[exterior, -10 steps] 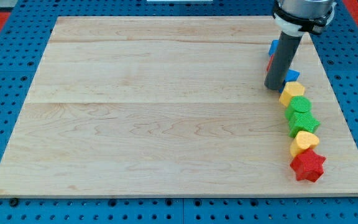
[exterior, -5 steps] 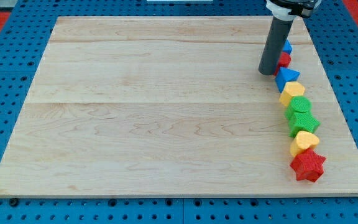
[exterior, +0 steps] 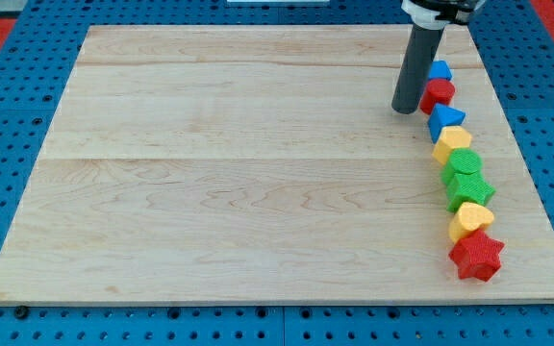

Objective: Adjust the blocks to form a straight line

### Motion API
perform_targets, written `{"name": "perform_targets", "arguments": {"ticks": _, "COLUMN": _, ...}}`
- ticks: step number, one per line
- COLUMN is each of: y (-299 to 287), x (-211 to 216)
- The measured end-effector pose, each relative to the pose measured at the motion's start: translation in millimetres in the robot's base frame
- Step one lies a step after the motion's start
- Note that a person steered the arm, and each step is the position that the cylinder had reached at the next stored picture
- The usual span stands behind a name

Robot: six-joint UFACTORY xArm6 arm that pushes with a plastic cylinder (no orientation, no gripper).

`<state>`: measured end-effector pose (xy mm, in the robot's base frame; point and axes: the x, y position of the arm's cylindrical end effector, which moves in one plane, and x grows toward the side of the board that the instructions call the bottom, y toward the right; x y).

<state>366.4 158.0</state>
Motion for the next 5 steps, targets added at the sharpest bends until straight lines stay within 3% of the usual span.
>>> {"name": "perform_targets", "arguments": {"ticks": 5, "y": 17.7, "x": 18.7}}
